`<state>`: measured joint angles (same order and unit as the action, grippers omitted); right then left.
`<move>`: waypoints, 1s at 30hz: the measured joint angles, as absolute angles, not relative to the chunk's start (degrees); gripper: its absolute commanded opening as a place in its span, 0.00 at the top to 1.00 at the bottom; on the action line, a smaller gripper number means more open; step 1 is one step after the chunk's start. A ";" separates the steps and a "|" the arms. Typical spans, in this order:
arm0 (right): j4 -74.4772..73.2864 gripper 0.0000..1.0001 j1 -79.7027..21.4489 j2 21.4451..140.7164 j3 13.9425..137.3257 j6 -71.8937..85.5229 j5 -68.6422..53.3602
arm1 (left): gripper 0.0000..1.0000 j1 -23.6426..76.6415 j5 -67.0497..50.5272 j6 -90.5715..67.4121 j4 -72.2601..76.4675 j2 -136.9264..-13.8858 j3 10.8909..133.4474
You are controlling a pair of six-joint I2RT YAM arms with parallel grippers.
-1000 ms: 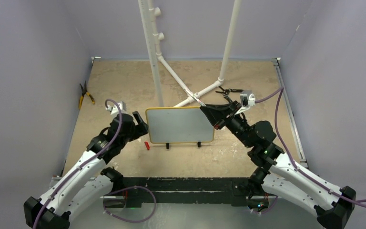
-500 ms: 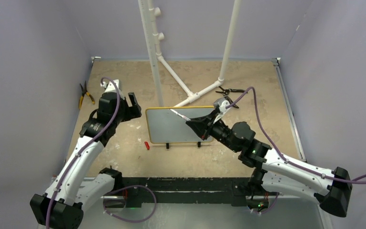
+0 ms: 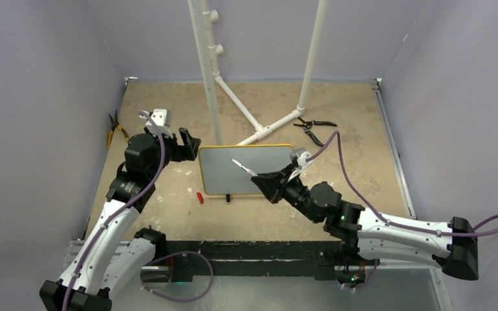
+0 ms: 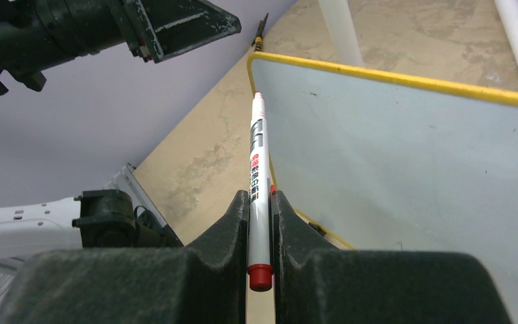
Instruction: Write a sentence on the whiteboard
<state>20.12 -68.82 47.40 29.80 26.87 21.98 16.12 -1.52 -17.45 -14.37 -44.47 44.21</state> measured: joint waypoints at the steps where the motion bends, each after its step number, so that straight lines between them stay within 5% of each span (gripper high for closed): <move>1: 20.10 1.00 -69.58 47.44 29.54 27.59 23.24 | 0.24 16.12 -2.57 -16.91 -13.65 -44.47 43.35; 13: 20.60 1.00 -78.91 60.80 32.49 29.95 34.89 | 0.36 16.12 -10.33 -14.98 -10.94 -44.31 41.34; 30: 24.95 1.00 -79.37 77.21 43.79 25.39 38.06 | 0.48 16.12 -18.35 -15.92 -9.13 -48.80 41.32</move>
